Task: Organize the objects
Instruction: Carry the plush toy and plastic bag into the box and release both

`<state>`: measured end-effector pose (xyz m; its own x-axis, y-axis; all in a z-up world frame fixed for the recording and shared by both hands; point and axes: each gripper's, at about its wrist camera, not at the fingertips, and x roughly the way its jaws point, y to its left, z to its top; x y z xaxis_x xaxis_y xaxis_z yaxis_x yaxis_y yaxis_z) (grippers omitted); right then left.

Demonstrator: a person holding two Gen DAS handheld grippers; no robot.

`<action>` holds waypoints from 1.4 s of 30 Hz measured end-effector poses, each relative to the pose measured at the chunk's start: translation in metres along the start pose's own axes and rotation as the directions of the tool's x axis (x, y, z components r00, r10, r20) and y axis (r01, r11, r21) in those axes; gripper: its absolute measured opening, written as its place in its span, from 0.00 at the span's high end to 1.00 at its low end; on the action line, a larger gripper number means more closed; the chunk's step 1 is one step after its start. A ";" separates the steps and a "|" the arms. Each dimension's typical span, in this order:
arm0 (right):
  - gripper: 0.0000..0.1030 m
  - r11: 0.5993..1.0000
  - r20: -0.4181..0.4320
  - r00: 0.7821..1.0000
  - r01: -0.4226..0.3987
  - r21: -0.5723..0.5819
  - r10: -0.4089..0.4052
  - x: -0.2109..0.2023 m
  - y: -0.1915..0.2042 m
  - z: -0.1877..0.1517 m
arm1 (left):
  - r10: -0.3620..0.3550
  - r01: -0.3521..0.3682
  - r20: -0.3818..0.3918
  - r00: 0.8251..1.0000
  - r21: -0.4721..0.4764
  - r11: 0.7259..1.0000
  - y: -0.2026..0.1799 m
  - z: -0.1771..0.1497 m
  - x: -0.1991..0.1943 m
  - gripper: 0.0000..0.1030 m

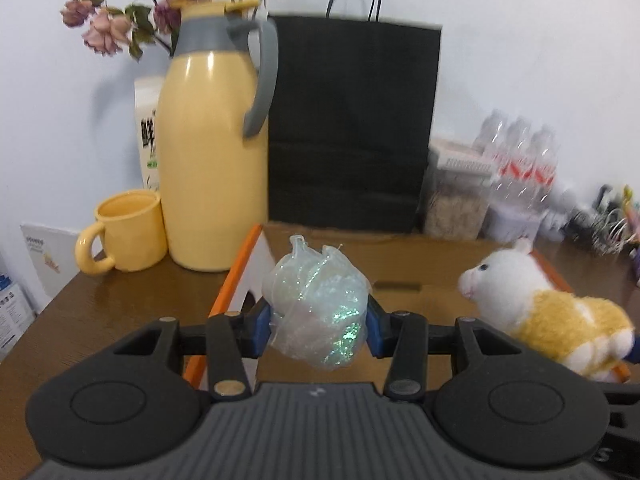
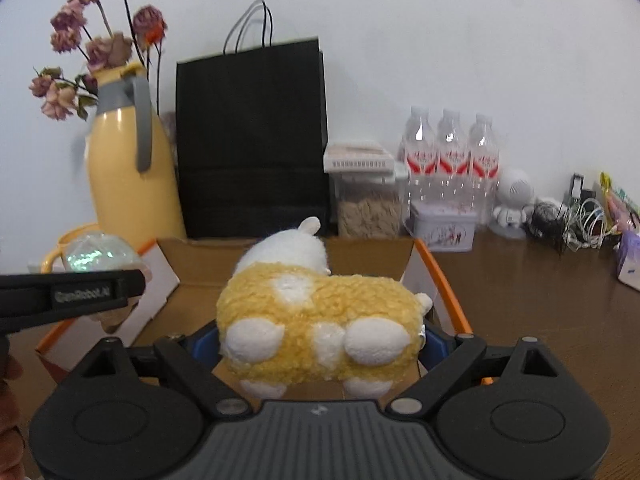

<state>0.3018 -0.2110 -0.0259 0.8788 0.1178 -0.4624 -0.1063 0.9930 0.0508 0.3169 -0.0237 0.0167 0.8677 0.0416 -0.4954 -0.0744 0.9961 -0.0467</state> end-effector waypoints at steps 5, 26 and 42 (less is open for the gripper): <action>0.08 1.000 -0.044 0.999 -0.003 -0.010 0.002 0.008 -0.001 -0.007 | 0.013 -0.012 -0.029 0.999 0.012 1.000 0.002 -0.007 0.008 0.51; 0.00 1.000 -0.003 1.000 -0.025 -0.017 0.025 -0.011 0.002 -0.008 | 0.038 -0.039 0.106 0.994 0.007 0.999 -0.003 0.000 -0.026 0.00; 0.00 0.995 0.135 0.989 -0.056 -0.082 0.066 -0.091 0.009 -0.011 | -0.026 0.029 0.193 0.981 -0.012 1.000 0.023 0.001 -0.118 0.00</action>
<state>0.2153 -0.2125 0.0070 0.9246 0.1830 -0.3340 -0.1930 0.9812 0.0034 0.2135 -0.0051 0.0752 0.9477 0.0302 -0.3178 -0.0557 0.9959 -0.0716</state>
